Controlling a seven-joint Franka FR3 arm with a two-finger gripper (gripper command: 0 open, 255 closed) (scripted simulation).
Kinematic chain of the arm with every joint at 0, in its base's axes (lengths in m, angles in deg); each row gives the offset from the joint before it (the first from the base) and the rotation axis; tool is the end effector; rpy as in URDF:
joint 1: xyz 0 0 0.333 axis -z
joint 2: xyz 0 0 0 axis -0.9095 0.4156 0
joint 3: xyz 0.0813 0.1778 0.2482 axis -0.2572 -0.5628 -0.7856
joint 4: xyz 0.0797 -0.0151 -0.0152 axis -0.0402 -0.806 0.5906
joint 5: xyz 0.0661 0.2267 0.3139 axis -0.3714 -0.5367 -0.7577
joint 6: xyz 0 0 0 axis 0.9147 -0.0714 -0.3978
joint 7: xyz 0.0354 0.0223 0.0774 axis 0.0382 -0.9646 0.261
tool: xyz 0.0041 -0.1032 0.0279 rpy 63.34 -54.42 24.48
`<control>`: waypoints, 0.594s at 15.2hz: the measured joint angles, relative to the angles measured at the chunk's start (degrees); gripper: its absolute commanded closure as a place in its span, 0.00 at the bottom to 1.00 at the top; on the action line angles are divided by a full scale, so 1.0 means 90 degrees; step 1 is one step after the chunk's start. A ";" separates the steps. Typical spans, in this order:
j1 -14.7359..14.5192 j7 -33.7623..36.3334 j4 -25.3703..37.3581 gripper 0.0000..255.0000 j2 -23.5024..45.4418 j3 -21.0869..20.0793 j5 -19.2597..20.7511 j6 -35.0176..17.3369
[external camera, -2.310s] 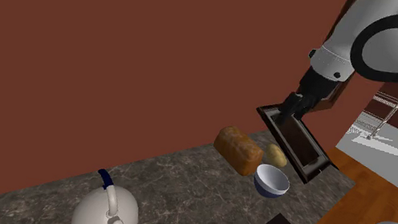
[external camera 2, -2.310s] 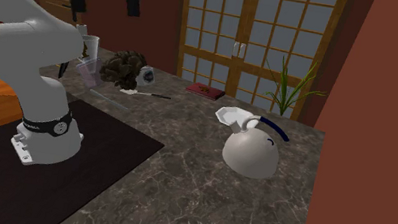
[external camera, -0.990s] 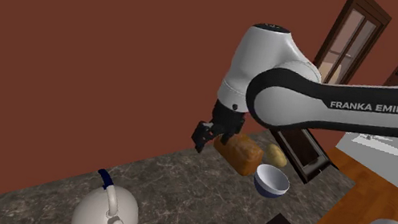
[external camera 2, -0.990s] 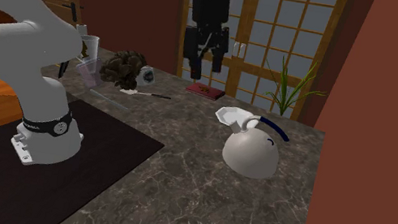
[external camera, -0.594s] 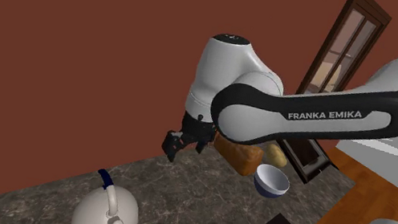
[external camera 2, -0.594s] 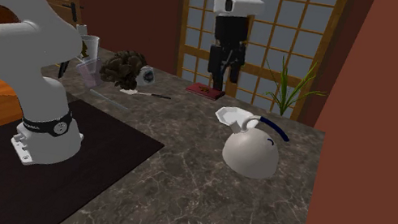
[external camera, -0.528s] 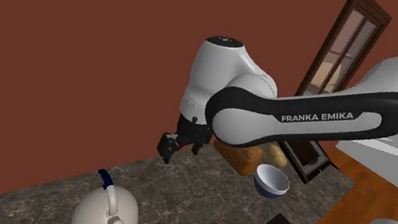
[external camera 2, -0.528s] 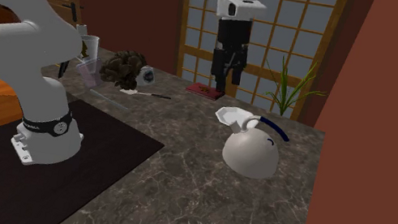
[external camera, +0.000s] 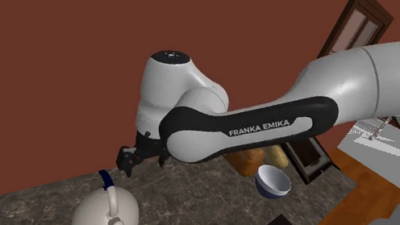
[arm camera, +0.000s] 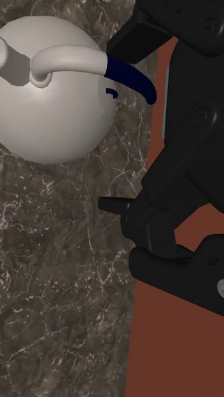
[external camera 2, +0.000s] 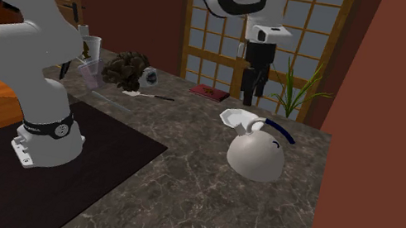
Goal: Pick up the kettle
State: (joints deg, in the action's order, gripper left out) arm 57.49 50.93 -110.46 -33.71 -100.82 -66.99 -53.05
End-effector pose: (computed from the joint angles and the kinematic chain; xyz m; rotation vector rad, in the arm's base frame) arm 0.4670 0.3280 0.4126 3.0880 -0.0225 0.1993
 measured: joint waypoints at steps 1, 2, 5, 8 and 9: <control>-0.0063 0.0163 0.0165 0.00 0.0246 -0.0023 0.0147 -0.0024; -0.0128 0.0300 0.0408 0.00 0.0529 -0.0024 0.0302 -0.0006; -0.0441 0.0768 0.1078 0.00 0.1347 -0.0007 0.0754 0.0014; -0.0675 0.1027 0.1508 0.00 0.1838 0.0036 0.0995 0.0052; -0.0705 0.1069 0.1521 0.00 0.1894 0.0045 0.1031 0.0020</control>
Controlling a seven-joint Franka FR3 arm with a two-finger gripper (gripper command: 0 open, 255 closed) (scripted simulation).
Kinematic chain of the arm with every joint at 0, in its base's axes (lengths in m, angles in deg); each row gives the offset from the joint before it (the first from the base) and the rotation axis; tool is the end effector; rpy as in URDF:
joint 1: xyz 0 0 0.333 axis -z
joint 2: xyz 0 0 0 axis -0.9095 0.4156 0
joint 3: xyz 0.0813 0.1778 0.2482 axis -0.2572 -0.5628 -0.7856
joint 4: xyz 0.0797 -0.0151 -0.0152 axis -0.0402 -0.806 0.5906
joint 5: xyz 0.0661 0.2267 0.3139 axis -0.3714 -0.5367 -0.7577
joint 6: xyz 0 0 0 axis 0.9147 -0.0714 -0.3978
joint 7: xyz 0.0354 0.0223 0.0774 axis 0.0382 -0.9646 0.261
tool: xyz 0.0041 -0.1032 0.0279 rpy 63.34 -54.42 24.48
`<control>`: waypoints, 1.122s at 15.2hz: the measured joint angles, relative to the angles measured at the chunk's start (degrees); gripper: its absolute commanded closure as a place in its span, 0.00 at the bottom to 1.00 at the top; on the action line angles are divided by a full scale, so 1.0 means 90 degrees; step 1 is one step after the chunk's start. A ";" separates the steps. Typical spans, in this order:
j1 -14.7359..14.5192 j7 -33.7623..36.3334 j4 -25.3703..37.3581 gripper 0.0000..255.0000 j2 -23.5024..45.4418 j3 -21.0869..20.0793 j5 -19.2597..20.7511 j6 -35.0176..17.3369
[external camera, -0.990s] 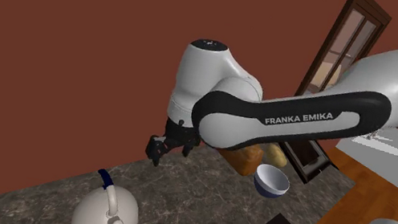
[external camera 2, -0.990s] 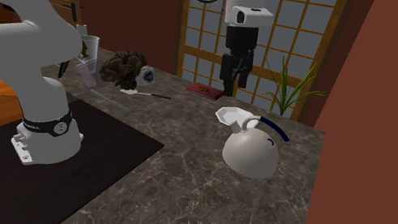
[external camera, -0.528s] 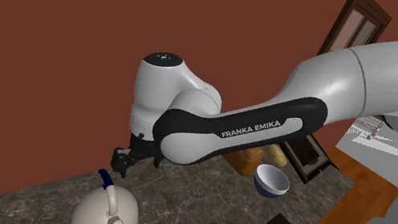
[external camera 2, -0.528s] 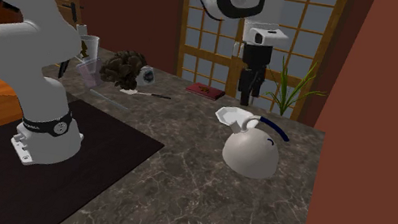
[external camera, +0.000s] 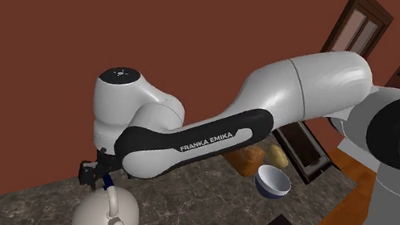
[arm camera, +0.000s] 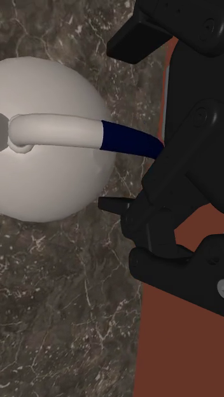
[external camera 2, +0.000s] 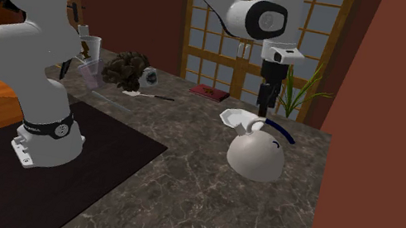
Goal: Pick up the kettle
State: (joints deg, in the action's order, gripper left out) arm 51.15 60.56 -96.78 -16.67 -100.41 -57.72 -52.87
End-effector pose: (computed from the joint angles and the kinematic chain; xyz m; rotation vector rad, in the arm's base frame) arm 0.5007 0.4029 0.3600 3.0937 -0.0274 0.1872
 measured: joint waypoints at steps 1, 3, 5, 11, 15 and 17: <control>-0.0008 0.0031 -0.0049 0.00 0.0027 0.0011 0.0028 -0.0069; -0.0032 0.0081 -0.0071 0.00 0.0136 0.0048 0.0102 -0.0185; -0.0056 0.0145 -0.0133 0.00 0.0240 0.0088 0.0184 -0.0336; -0.0069 0.0177 -0.0160 1.00 0.0305 0.0111 0.0230 -0.0421; -0.0071 0.0178 -0.0160 1.00 0.0305 0.0110 0.0230 -0.0422; -0.0073 0.0180 -0.0156 1.00 0.0308 0.0110 0.0231 -0.0419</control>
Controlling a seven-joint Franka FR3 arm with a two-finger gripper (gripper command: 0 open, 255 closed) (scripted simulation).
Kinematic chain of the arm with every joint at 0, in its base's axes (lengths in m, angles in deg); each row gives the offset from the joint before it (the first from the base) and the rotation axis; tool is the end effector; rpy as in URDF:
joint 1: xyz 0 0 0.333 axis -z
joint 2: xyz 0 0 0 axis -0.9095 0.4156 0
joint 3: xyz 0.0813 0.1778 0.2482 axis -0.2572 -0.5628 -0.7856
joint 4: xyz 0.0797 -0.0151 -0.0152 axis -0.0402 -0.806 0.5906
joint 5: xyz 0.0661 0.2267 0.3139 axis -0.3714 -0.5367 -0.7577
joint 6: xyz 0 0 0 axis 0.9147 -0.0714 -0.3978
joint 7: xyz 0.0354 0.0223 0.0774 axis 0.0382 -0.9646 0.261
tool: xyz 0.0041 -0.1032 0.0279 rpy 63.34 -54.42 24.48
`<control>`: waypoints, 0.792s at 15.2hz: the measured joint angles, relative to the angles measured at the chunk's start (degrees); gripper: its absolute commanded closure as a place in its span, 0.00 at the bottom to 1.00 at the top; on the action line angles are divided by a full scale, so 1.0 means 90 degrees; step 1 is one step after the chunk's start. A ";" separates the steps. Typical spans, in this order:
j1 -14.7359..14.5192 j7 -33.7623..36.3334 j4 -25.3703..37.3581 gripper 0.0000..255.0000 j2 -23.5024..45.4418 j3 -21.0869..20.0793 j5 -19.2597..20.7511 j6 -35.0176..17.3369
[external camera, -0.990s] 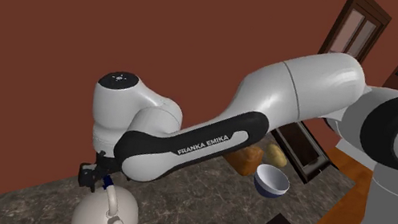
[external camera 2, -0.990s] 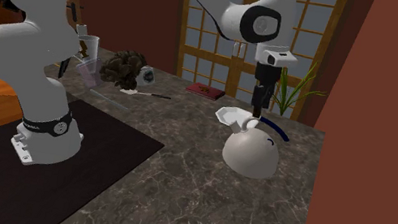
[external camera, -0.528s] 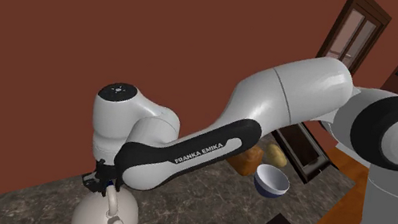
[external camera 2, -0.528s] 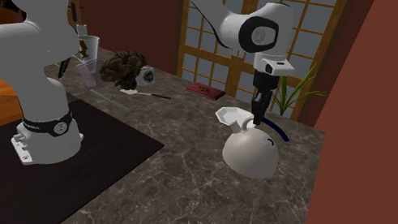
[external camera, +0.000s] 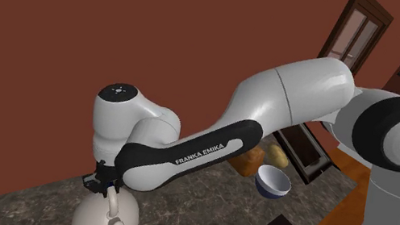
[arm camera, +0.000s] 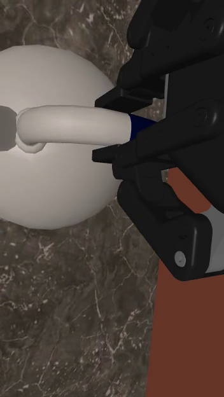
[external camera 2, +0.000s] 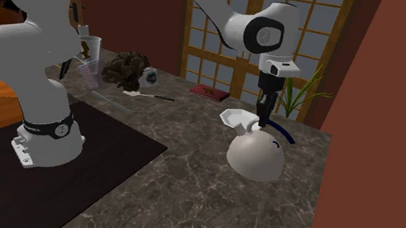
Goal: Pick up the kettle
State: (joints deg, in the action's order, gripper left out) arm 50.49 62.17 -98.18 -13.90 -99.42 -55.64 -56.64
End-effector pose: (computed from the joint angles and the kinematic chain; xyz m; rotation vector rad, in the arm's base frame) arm 0.5014 0.4035 0.3251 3.0940 -0.0265 0.1872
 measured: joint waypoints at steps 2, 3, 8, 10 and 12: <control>0.0015 -0.0034 0.0029 1.00 -0.0051 -0.0019 -0.0042 0.0081; 0.0028 -0.0059 0.0041 1.00 -0.0096 -0.0035 -0.0075 0.0132; 0.0071 -0.0194 0.0222 1.00 -0.0269 -0.0103 -0.0225 0.0457; 0.0083 -0.0238 0.0284 1.00 -0.0354 -0.0134 -0.0288 0.0591; 0.0104 -0.0287 0.0327 1.00 -0.0448 -0.0161 -0.0355 0.0714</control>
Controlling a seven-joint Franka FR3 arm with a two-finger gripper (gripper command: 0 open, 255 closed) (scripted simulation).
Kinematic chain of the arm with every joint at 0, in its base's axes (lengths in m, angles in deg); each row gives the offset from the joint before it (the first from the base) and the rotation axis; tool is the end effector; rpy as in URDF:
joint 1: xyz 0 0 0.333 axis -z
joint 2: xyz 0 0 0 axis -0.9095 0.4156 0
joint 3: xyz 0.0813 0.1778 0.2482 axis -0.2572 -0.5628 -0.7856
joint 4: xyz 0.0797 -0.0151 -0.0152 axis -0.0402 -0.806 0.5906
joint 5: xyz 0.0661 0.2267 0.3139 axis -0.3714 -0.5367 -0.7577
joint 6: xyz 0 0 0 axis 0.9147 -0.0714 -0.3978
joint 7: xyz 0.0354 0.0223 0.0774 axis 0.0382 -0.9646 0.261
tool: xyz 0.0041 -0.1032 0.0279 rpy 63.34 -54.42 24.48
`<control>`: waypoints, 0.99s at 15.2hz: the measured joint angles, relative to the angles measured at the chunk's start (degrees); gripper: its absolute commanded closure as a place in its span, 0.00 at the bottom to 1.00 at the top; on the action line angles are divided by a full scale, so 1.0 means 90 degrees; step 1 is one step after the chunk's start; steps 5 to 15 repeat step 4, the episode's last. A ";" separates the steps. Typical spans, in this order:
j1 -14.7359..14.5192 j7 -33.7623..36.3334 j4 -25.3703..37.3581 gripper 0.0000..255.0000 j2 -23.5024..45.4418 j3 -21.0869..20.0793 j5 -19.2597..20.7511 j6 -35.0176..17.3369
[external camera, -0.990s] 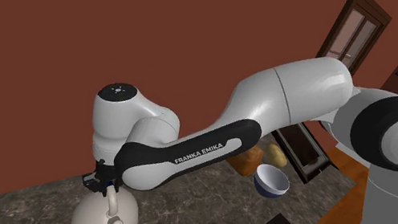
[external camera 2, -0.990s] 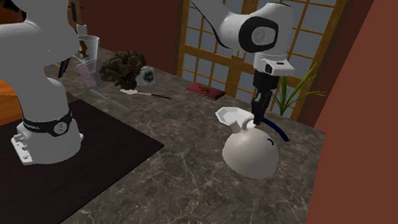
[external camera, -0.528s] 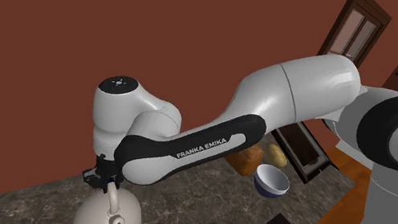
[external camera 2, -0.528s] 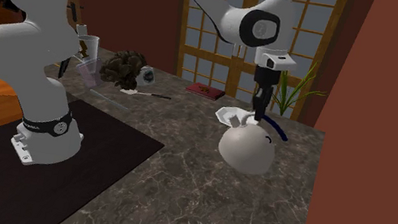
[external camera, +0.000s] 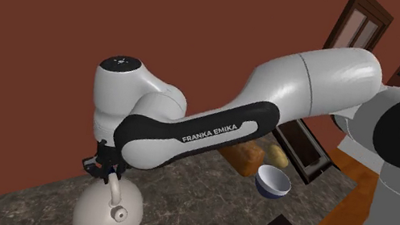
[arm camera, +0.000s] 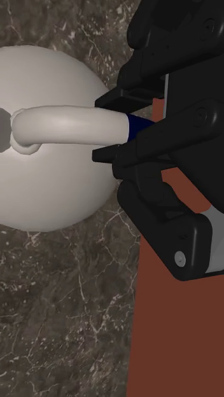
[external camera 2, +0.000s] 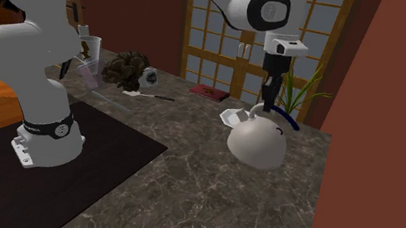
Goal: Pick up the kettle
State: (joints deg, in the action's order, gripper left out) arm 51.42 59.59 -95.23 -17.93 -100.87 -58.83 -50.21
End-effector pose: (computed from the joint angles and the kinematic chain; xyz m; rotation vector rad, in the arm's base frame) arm 0.5017 0.4029 0.3816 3.0930 -0.0281 0.1855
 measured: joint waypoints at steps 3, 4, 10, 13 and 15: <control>0.0010 -0.0071 0.0152 1.00 -0.0095 -0.0036 -0.0082 0.0230; 0.0015 -0.0088 0.0184 1.00 -0.0110 -0.0040 -0.0096 0.0272; 0.0015 -0.0088 0.0184 1.00 -0.0110 -0.0040 -0.0096 0.0272; 0.0015 -0.0088 0.0184 1.00 -0.0110 -0.0040 -0.0096 0.0272; 0.0015 -0.0088 0.0184 1.00 -0.0110 -0.0040 -0.0096 0.0272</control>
